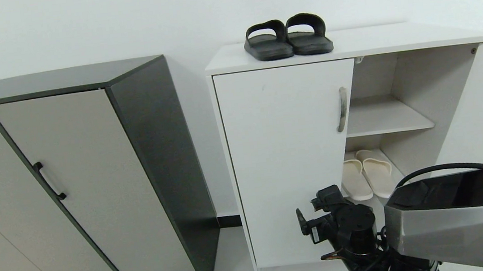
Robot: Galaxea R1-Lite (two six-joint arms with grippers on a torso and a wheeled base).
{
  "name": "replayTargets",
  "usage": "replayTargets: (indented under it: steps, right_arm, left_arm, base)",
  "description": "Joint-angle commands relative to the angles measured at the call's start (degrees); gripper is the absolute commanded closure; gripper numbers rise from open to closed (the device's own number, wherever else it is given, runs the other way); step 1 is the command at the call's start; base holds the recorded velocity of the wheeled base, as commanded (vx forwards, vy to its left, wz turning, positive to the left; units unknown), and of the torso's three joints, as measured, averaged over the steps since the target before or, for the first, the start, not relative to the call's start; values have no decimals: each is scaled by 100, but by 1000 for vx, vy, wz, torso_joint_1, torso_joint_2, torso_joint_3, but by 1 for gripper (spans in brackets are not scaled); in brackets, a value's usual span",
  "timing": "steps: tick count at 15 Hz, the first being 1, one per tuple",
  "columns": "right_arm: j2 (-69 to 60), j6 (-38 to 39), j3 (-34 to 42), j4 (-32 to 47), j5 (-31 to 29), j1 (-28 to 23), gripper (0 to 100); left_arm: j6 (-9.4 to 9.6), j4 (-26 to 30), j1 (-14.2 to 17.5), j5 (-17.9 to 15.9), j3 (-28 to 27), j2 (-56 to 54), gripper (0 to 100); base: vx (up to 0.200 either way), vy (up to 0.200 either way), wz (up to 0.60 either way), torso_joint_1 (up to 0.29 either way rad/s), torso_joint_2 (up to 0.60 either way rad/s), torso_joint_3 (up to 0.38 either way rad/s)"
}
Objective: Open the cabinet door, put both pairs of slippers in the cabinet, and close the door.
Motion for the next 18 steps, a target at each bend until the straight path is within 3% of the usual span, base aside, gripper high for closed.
replayTargets:
  steps: [1,18]
  right_arm:
    - [-3,5,0,16,4,-2,0]
    - [50,-4,-9,16,4,-2,0]
  left_arm:
    - [2,6,0,1,2,8,100]
    - [-7,6,0,1,2,-1,100]
  base:
    - [0,0,0,22,-510,-344]
    - [0,0,0,155,-483,-323]
